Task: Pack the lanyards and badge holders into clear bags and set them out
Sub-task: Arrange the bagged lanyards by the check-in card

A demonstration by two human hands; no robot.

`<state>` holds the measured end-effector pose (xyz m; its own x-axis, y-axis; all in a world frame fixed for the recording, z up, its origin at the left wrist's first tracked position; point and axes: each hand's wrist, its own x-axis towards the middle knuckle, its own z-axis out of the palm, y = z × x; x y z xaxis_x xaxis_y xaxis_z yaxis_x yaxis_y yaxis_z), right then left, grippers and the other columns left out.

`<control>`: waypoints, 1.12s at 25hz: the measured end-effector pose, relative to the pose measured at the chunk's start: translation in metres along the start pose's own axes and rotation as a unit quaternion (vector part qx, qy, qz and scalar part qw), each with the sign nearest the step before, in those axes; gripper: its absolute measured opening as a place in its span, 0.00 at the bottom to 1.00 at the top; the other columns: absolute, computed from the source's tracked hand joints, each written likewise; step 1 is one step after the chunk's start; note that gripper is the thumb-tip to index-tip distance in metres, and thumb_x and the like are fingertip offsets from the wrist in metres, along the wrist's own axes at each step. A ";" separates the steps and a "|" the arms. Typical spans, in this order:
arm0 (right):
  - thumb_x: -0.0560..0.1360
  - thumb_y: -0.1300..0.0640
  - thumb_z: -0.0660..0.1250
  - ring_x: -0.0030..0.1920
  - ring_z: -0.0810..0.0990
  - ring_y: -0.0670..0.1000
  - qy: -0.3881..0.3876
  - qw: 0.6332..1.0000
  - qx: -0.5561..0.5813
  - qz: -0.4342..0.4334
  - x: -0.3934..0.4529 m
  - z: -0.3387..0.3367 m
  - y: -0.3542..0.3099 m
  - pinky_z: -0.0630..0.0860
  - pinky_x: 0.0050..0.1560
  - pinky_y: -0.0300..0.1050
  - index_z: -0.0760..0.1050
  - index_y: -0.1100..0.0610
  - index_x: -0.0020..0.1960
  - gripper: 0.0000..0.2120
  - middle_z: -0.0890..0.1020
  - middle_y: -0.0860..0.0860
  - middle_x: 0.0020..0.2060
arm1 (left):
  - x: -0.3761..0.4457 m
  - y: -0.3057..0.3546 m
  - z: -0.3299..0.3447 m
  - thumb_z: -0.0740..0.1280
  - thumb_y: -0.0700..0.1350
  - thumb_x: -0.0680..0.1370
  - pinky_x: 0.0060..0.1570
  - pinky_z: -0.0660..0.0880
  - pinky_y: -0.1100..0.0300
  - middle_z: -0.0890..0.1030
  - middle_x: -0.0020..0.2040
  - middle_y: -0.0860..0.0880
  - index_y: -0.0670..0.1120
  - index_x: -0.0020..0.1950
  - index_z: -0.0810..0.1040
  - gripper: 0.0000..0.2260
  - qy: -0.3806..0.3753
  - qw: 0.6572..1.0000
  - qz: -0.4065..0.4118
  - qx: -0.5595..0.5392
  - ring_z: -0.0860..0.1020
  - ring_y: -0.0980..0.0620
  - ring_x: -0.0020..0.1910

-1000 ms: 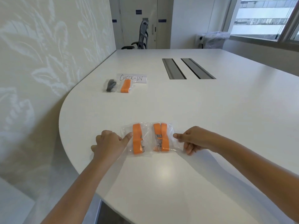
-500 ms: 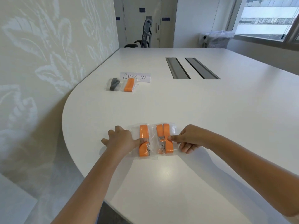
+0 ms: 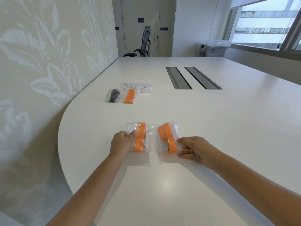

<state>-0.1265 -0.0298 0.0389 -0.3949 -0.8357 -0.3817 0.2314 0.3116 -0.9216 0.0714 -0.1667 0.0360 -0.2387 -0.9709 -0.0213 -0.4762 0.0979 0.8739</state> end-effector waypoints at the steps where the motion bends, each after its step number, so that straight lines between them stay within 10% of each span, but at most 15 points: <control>1: 0.74 0.60 0.68 0.28 0.80 0.48 0.010 0.999 0.032 -0.010 0.008 0.000 -0.002 0.80 0.33 0.41 0.77 0.62 0.42 0.05 0.80 0.52 0.29 | 0.011 0.003 0.002 0.60 0.49 0.79 0.33 0.60 0.58 0.65 0.30 0.47 0.44 0.31 0.61 0.18 -0.007 1.000 -0.010 -0.022 0.65 0.48 0.30; 7: 0.75 0.61 0.67 0.35 0.80 0.52 0.089 0.991 0.080 -0.055 0.067 0.010 -0.023 0.80 0.32 0.40 0.77 0.65 0.42 0.07 0.81 0.58 0.38 | 0.081 0.014 0.021 0.52 0.36 0.75 0.56 0.72 0.48 0.75 0.48 0.34 0.34 0.48 0.71 0.10 -0.070 0.990 -0.044 -0.115 0.74 0.41 0.45; 14: 0.73 0.63 0.65 0.34 0.80 0.54 0.158 0.983 0.038 -0.089 0.153 0.033 -0.052 0.82 0.45 0.51 0.78 0.69 0.44 0.09 0.78 0.59 0.38 | 0.155 0.021 0.057 0.56 0.43 0.79 0.51 0.71 0.51 0.78 0.54 0.38 0.38 0.57 0.73 0.12 0.038 0.997 0.057 -0.029 0.74 0.39 0.56; 22: 0.75 0.60 0.66 0.32 0.82 0.52 0.177 0.978 0.011 -0.109 0.228 0.036 -0.081 0.82 0.39 0.47 0.79 0.64 0.40 0.08 0.79 0.55 0.33 | 0.228 0.033 0.085 0.56 0.44 0.80 0.55 0.72 0.50 0.77 0.59 0.38 0.40 0.67 0.68 0.17 0.063 0.989 0.116 0.069 0.75 0.39 0.58; 28: 0.74 0.59 0.67 0.32 0.82 0.52 0.176 0.976 -0.047 -0.122 0.263 0.036 -0.092 0.82 0.44 0.49 0.79 0.63 0.37 0.10 0.81 0.54 0.32 | 0.259 0.038 0.088 0.56 0.42 0.79 0.44 0.72 0.50 0.79 0.49 0.37 0.35 0.52 0.73 0.12 0.129 0.970 0.127 0.164 0.77 0.37 0.49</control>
<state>-0.2193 -0.2949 0.0256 -0.7132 -0.6876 -0.1358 0.0170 0.1768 -0.9841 -0.0829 -0.3950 0.0211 -0.1842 -0.9242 0.3345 -0.6834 0.3650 0.6323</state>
